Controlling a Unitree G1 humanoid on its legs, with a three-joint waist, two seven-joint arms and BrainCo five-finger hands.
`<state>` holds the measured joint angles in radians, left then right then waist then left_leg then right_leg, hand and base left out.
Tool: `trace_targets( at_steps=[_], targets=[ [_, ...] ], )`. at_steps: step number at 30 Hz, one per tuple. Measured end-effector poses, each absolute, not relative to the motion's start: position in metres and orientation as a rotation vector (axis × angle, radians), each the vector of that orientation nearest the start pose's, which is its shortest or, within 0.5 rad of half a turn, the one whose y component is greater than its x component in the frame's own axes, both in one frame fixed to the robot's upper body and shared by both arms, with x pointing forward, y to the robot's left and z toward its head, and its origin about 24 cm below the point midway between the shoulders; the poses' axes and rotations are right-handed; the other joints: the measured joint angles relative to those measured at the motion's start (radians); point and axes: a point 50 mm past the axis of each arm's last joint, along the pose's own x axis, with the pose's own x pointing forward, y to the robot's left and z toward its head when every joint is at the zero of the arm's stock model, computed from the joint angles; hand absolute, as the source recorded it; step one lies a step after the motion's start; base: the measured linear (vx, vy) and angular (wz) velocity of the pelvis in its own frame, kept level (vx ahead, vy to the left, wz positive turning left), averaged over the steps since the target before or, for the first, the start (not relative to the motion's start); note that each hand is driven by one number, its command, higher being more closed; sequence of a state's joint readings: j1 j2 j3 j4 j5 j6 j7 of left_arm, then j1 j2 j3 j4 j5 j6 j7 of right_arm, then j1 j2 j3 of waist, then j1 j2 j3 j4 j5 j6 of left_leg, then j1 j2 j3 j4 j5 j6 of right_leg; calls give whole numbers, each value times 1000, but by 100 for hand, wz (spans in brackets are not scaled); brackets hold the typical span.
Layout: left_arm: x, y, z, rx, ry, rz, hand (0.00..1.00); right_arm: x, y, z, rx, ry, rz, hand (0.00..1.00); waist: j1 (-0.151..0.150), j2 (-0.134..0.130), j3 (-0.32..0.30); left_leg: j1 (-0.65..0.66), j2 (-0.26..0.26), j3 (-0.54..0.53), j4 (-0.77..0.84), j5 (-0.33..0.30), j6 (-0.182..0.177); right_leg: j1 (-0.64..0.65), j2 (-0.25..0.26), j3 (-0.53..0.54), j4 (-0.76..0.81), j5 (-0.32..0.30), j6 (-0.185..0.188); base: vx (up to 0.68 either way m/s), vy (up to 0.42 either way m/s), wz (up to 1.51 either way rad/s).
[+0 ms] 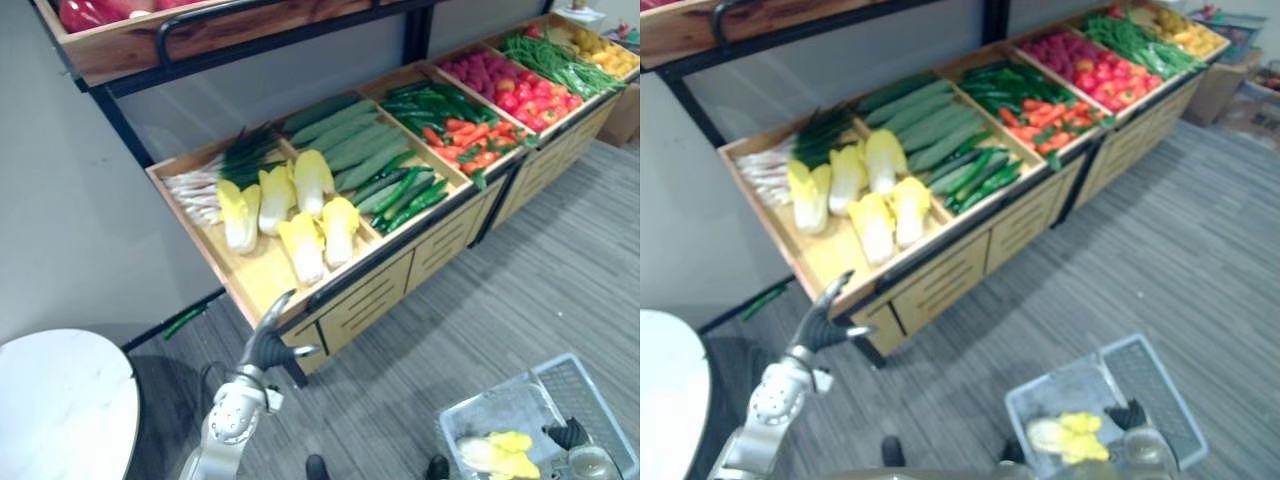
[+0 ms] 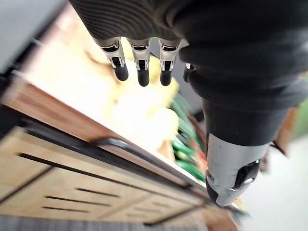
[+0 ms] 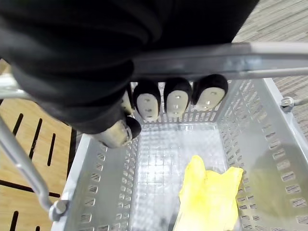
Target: Pick vegetable in the basket
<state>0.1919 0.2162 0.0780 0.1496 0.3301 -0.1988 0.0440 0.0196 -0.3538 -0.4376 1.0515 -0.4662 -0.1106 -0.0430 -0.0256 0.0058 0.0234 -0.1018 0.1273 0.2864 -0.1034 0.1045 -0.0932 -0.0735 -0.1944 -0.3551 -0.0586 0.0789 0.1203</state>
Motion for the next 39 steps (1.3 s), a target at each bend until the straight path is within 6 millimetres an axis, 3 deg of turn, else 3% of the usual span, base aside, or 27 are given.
trace_targets(
  at_steps=[4,6,10,12,17,21,30,39],
  targets=[
    [179,263,-41,583,371,270,0,102,-324,-119,-460,1015,-398,100,0,-25,-8,0,-2,-29,0,0,1,26,1,-32,-9,-6,-2,77,3,22],
    [154,287,-68,595,553,394,0,96,-317,-124,-436,1029,-411,100,2,-42,-20,2,-2,-34,0,1,5,32,2,-38,-9,-7,-3,88,-4,9],
    [118,309,-95,551,779,553,0,93,-313,-127,-405,1031,-441,100,1,-46,-22,10,-3,-48,0,-3,3,50,3,-55,-11,-14,-3,60,-1,11],
    [89,319,-109,487,908,664,0,93,-310,-128,-394,1033,-444,100,1,-45,-24,22,-2,-49,0,-8,0,62,4,-57,-11,-23,-6,0,0,0],
    [59,319,-123,348,1030,793,0,92,-307,-131,-355,1047,-454,100,3,-45,-25,22,0,-47,0,-18,-8,62,5,-56,-10,-33,-8,0,0,0],
    [40,307,-134,278,1125,814,0,93,-306,-132,-344,1047,-457,100,3,-45,-25,43,0,-23,0,-30,-8,66,3,-32,-9,-34,-6,16,1,-14],
    [49,275,-148,255,1152,661,0,85,-294,-140,-306,1082,-462,100,1,-47,-24,74,1,2,0,-46,-9,79,3,-10,-5,-49,-2,40,-7,-8],
    [56,263,-151,283,1150,560,0,71,-293,-143,-240,1098,-520,100,-5,-56,0,145,2,43,7,-80,-12,75,-13,38,102,-88,1,63,6,-13]
  ],
)
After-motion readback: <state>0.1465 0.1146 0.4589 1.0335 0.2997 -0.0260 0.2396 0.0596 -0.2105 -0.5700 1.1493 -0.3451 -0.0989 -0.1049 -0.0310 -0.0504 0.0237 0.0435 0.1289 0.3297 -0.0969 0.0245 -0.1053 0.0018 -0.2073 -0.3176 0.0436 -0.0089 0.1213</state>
